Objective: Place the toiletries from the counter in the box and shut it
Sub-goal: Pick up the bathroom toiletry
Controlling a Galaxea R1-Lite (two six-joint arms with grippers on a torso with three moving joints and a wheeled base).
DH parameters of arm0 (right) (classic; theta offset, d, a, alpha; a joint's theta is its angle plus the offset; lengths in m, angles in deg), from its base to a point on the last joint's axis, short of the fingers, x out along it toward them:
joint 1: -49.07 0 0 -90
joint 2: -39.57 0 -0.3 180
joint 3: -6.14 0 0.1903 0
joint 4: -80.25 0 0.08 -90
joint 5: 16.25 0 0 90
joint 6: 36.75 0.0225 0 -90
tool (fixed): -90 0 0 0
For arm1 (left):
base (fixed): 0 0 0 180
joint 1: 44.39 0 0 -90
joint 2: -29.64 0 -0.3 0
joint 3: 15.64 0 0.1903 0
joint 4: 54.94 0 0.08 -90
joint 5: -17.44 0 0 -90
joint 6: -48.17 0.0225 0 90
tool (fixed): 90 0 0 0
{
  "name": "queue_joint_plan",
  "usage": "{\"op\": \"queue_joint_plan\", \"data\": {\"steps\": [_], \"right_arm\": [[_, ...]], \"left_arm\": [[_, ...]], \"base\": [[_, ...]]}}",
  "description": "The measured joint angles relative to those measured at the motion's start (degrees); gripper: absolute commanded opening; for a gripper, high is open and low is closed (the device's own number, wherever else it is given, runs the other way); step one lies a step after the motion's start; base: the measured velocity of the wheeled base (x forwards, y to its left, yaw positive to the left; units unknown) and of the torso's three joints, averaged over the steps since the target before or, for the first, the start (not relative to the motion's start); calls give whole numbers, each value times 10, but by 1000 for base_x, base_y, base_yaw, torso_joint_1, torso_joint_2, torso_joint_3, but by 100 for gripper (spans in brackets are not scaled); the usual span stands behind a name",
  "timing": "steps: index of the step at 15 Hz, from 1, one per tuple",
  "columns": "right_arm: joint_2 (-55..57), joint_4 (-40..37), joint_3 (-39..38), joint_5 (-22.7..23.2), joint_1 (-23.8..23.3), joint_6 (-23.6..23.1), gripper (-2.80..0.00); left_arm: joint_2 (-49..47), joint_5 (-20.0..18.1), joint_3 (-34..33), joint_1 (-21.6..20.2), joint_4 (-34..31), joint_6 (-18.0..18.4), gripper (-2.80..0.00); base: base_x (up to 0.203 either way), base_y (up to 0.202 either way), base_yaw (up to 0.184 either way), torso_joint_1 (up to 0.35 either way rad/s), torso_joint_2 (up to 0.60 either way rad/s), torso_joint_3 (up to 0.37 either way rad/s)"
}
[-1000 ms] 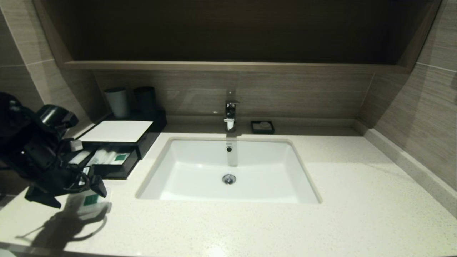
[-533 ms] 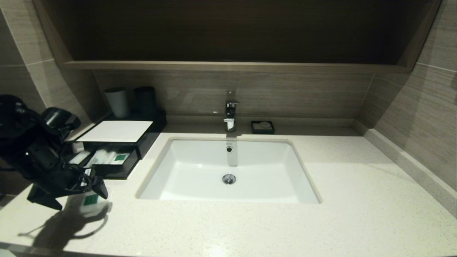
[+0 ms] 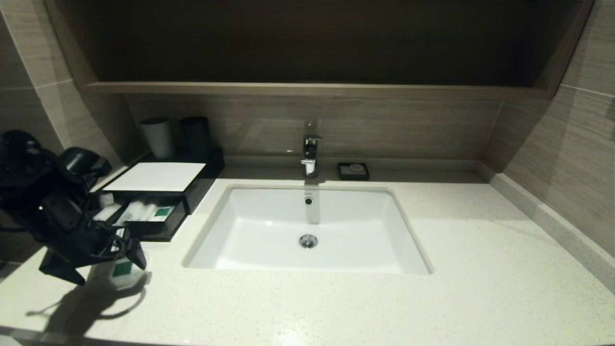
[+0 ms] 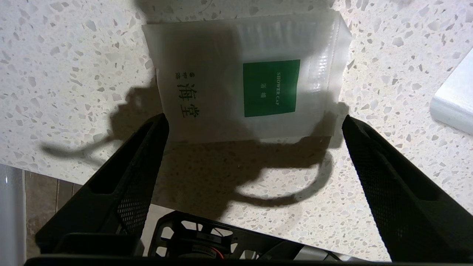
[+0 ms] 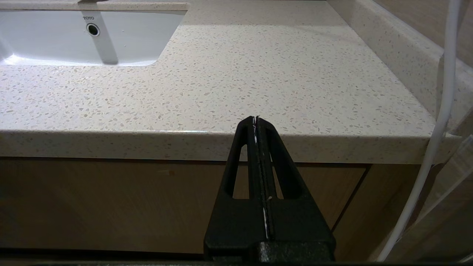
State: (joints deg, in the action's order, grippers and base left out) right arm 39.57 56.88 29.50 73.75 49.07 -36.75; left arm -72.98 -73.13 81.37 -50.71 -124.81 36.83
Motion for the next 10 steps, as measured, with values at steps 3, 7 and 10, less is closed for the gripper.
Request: {"op": "queue_joint_plan", "data": {"steps": [3,7,10], "right_arm": [[0,0,0,0,0,0,-280],[0,0,0,0,0,0,-280],[0,0,0,0,0,0,-280]], "left_arm": [[-2,0,0,0,0,0,0],[-2,1,0,-1,0,0,0],[-4,10,-1,-1,0,-1,0]], "base": [[0,0,0,0,0,0],[0,0,0,0,0,0],[0,0,0,0,0,0]]}}
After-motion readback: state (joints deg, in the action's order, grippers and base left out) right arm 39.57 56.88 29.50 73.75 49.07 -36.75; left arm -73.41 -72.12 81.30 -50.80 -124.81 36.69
